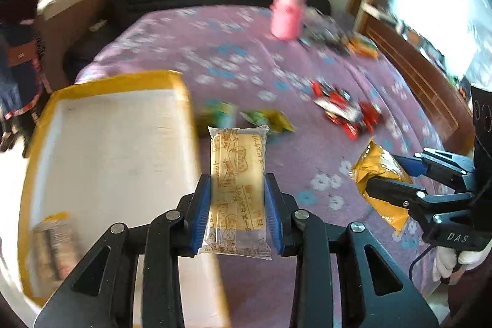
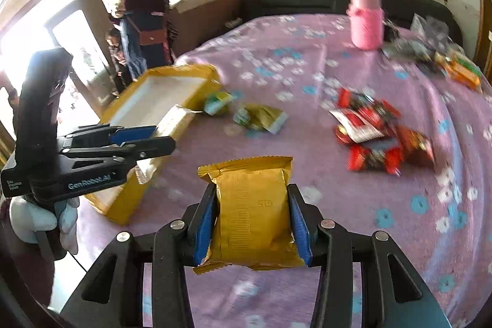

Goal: Organize snacks
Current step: 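Lower both snacks into the yellow tray and open both tools, then move both tools back over the red candy wrappers on the table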

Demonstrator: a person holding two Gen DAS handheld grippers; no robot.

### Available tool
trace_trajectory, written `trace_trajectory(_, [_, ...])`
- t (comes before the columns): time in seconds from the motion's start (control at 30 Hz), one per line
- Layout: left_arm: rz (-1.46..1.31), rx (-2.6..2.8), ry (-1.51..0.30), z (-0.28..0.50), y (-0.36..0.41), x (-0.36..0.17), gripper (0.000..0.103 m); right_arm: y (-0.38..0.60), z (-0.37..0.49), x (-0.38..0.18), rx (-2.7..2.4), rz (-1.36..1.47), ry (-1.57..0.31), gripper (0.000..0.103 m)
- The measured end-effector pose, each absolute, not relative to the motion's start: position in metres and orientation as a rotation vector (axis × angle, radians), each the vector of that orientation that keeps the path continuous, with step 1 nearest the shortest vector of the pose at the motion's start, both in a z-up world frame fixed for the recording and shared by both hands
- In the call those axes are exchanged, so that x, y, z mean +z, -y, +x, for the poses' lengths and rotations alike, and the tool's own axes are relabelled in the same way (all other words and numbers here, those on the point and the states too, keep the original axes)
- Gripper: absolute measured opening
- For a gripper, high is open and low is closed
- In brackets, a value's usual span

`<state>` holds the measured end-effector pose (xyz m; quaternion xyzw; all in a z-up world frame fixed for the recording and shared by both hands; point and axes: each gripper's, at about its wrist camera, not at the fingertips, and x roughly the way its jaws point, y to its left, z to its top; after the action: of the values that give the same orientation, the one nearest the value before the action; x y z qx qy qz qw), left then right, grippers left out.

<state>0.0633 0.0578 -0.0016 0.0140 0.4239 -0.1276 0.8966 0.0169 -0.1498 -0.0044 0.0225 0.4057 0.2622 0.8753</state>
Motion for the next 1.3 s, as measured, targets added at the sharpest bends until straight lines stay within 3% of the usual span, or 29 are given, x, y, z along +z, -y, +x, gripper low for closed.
trace_trajectory(0.23, [-0.059,-0.051,-0.867,0.070,-0.147,-0.006,0.031,0.056,0.030,0.020,0.724,0.043,-0.856,0.045])
trace_trajectory(0.43, [-0.102,0.067,-0.909,0.089,-0.196,-0.030,0.032,-0.037,0.051,-0.005,0.780,-0.022,-0.935,0.045])
trace_trajectory(0.67, [-0.115,0.135,-0.926,0.096,-0.214,-0.046,0.032,-0.096,0.061,-0.052,0.745,-0.122,-1.007,0.045])
trace_trajectory(0.87, [-0.093,0.169,-0.881,0.082,-0.209,-0.037,0.034,-0.094,0.045,-0.037,0.721,-0.187,-0.941,0.049])
trace_trajectory(0.9, [-0.085,0.182,-0.875,0.079,-0.209,-0.034,0.035,-0.092,0.041,-0.031,0.705,-0.199,-0.924,0.051])
trace_trajectory(0.97, [-0.063,0.232,-0.854,0.069,-0.203,-0.023,0.050,-0.091,0.034,-0.019,0.679,-0.216,-0.886,0.051])
trace_trajectory(1.13, [-0.045,0.263,-0.769,0.035,-0.183,0.004,0.066,-0.082,0.023,0.003,0.648,-0.246,-0.821,0.056])
trace_trajectory(1.3, [-0.025,0.231,-0.689,0.002,-0.148,0.023,0.066,-0.046,-0.002,0.008,0.619,-0.216,-0.770,0.056])
